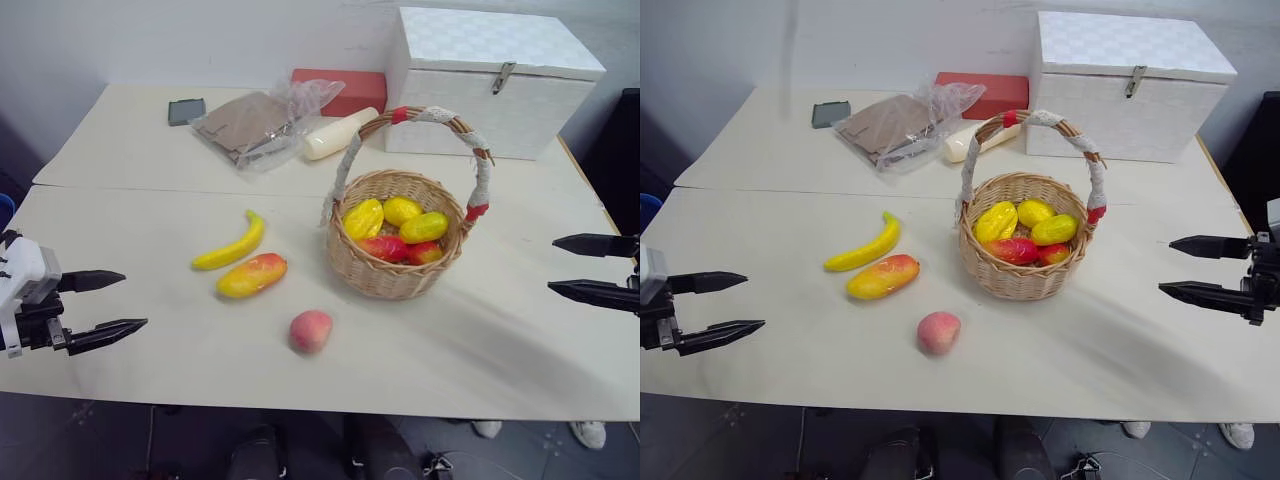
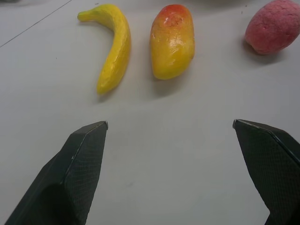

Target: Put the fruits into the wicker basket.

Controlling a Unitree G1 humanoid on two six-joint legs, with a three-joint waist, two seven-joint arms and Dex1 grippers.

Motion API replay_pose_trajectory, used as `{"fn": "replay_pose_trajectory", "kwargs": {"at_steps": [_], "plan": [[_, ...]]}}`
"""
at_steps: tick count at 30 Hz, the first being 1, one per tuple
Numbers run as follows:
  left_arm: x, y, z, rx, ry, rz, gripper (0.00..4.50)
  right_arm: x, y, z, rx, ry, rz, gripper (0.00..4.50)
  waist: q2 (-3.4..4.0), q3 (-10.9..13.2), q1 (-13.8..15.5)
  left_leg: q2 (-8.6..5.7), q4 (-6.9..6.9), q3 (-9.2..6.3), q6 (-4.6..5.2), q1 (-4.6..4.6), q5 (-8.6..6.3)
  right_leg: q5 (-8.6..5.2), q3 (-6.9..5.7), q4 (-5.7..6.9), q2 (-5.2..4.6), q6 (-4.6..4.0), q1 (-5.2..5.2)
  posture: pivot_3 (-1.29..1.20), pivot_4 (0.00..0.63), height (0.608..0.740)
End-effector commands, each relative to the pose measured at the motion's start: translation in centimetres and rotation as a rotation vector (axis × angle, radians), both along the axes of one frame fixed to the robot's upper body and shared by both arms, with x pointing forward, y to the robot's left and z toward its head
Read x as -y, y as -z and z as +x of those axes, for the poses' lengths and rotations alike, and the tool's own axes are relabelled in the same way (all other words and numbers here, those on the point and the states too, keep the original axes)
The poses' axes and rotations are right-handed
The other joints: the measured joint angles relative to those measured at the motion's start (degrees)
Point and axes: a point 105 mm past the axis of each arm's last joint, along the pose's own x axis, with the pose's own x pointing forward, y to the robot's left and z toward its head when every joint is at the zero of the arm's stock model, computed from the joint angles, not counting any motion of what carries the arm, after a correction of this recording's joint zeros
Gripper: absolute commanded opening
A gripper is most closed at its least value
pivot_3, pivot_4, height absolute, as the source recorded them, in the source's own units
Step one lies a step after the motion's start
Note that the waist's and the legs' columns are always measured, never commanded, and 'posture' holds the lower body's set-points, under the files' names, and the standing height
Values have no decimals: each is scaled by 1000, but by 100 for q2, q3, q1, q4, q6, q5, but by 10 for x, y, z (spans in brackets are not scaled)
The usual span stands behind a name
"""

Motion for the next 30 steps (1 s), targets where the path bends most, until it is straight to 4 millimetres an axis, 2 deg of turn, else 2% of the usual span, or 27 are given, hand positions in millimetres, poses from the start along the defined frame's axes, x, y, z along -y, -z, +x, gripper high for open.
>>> {"fn": "replay_pose_trajectory", "kwargs": {"at_steps": [1, 7, 11, 15, 20, 26, 30], "plan": [[3, -7, 3, 47, 9, 0, 4500, -3, -9, -1, 50, -16, -12, 4451, 0, 0, 2, 0, 0, 0, 0, 0, 0, 0, 0, 0, 0, 0, 0, 0, 150, 740], [10, -9, 7, 51, 27, -14, 4500, -7, -9, 0, 63, -14, -8, 4451, 0, 0, -1, 0, 3, 1, 1, 0, 0, 1, 1, 3, 0, 1, 0, 0, 150, 740], [20, -15, 22, 83, 4, -57, 4500, -31, -14, -5, 79, -69, -1, 4451, 0, 0, 18, 1, 3, 0, -1, 1, 1, 1, 1, 7, 4, 1, 0, 0, 150, 740], [39, -26, 66, 95, -46, -75, 4500, -92, -39, -24, 163, -254, 39, 4451, -3, 2, 82, -3, 16, -7, 1, 1, 9, 2, 3, 32, 4, 4, 0, 0, 150, 740], [56, -24, 112, 34, -98, 23, 4500, -131, -56, -36, 281, -338, 49, 4451, -13, -1, 161, -20, 17, -2, 0, 1, 12, 4, 5, 36, 17, 8, -4, 0, 150, 740], [73, -5, 152, -4, -56, 196, 4500, -149, -66, -39, 343, -360, 61, 4451, -20, 3, 184, -46, 29, 17, -8, -18, 17, 3, 2, 32, 43, 12, -21, 0, 150, 740], [86, 6, 167, -29, 2, 230, 4500, -151, -70, -37, 372, -340, 59, 4451, -37, 13, 184, -44, 47, 24, -1, -25, 13, 4, -2, 33, 45, 18, -24, 0, 150, 740]]}}
